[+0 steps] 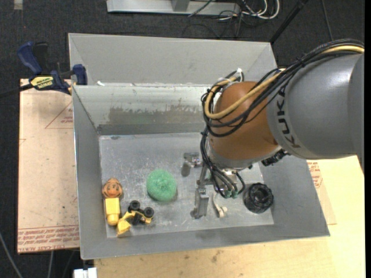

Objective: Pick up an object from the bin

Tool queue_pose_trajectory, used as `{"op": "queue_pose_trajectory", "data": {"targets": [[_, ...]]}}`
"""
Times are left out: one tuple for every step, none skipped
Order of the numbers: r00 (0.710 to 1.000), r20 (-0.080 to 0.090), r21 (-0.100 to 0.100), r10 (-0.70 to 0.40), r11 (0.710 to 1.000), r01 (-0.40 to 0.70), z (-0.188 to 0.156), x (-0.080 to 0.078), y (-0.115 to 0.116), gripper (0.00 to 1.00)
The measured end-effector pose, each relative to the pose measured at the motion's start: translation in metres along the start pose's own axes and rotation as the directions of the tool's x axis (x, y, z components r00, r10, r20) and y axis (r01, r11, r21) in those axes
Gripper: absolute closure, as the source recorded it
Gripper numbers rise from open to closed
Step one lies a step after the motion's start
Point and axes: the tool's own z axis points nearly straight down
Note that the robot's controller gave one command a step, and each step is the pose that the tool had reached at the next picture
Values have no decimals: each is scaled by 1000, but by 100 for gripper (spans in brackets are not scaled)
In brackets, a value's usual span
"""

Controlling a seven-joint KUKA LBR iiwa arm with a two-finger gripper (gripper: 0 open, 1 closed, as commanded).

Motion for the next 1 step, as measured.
{"op": "queue_pose_trajectory", "data": {"targets": [[1000, 13, -1, 16, 1000, -16, 37, -44, 29, 0]]}}
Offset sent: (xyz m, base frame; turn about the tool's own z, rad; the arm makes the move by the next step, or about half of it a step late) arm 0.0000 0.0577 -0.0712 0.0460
